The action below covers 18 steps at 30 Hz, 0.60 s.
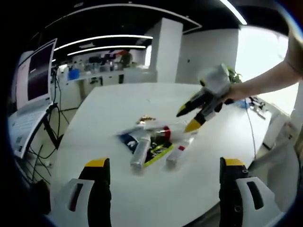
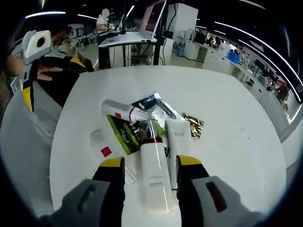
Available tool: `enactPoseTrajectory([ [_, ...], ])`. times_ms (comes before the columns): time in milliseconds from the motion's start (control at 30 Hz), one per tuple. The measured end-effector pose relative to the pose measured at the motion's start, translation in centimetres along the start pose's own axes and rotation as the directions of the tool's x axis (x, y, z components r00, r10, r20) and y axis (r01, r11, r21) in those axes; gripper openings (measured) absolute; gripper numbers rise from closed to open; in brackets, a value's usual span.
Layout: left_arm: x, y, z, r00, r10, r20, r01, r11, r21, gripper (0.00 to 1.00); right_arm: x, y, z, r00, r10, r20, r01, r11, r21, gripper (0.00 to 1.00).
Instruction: Arrange the skincare products in the storage area until every visible bottle or jar stands upright without overlapping.
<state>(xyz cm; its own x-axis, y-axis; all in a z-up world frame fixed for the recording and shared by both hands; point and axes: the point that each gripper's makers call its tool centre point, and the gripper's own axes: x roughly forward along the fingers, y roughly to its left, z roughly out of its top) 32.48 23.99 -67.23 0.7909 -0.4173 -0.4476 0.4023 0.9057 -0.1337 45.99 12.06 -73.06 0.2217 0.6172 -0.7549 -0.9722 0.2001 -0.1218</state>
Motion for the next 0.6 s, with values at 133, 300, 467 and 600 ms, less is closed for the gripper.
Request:
enactPoseTrajectory([
  [133,0.1,0.0,-0.1,1.000,-0.001,-0.004,0.001,1.000,0.005,0.94,1.0,0.0,0.0,0.999,0.025,-0.028,-0.025,1.000,-0.018,0.38],
  [300,0.2,0.2,-0.2,1.000,0.008,-0.007,-0.007,1.000,0.008,0.94,2.3,-0.2,-0.4,0.997,0.056,-0.057,-0.057,0.998,-0.010,0.34],
  [467,0.1,0.4,-0.2,1.000,0.016,-0.005,-0.016,1.000,0.002,0.94,3.1,-0.3,-0.9,0.993,0.069,-0.097,-0.069,0.998,0.002,0.33],
  [600,0.2,0.5,-0.3,1.000,0.028,-0.007,-0.028,1.000,0.010,0.94,3.6,-0.4,-1.4,0.988,0.077,-0.135,-0.075,0.997,0.018,0.29],
])
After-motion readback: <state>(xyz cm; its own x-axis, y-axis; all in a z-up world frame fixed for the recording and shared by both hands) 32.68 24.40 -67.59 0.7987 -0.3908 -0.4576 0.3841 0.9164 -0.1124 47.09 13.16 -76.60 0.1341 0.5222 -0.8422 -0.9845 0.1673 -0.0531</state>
